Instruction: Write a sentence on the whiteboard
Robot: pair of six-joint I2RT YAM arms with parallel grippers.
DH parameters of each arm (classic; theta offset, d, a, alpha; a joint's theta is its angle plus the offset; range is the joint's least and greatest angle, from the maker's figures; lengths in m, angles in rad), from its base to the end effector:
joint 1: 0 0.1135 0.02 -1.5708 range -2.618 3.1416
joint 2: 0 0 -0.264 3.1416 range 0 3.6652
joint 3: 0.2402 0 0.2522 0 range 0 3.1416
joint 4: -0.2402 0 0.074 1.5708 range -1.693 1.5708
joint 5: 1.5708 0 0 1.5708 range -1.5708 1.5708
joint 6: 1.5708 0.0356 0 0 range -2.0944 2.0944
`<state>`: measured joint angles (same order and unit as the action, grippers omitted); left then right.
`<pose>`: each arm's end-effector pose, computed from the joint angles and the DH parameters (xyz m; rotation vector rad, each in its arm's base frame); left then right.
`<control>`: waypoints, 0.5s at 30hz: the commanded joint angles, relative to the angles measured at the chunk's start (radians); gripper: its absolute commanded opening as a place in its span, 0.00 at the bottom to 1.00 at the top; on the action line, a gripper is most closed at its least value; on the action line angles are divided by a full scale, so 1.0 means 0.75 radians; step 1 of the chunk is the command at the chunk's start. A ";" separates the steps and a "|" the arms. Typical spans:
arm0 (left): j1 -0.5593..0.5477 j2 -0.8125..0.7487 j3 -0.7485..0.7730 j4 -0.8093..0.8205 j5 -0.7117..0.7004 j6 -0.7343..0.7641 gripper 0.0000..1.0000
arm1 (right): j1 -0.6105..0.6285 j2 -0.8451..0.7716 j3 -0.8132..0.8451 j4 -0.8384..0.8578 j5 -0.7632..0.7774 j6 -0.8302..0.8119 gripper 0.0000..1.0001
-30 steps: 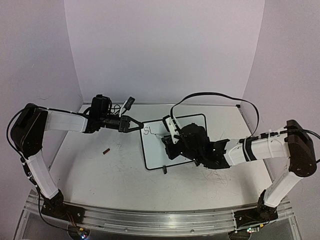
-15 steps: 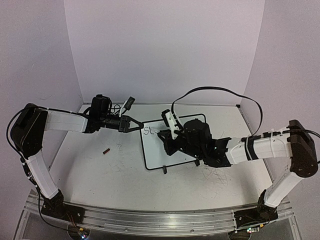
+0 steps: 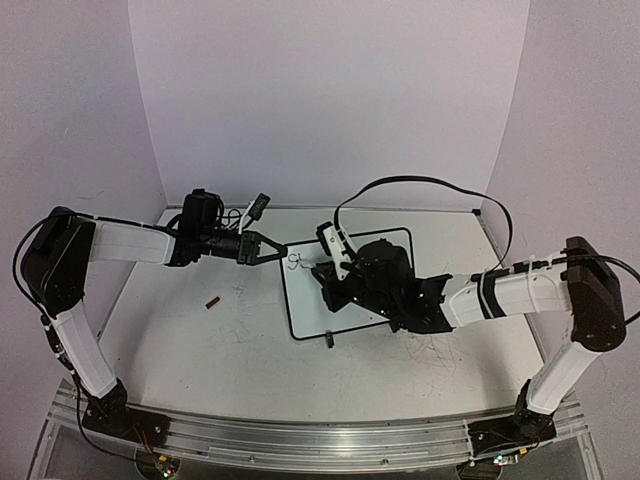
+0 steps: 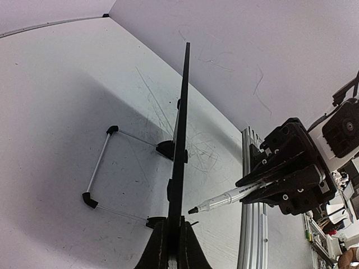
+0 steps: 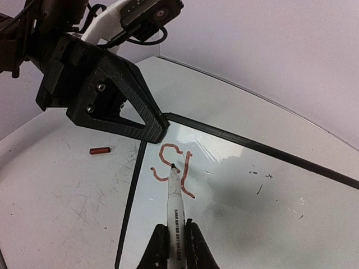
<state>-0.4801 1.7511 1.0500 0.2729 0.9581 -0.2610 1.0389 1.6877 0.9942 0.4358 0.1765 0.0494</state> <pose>0.3229 -0.2010 0.2218 0.8713 1.8909 -1.4158 0.1996 0.3269 0.2375 -0.7726 1.6996 0.6021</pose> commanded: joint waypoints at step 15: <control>-0.009 -0.050 -0.005 0.012 -0.013 0.013 0.00 | -0.002 0.038 0.070 0.006 0.078 0.003 0.00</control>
<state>-0.4816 1.7496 1.0500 0.2726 0.9577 -0.2607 1.0389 1.7027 1.0061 0.4275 0.2011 0.0498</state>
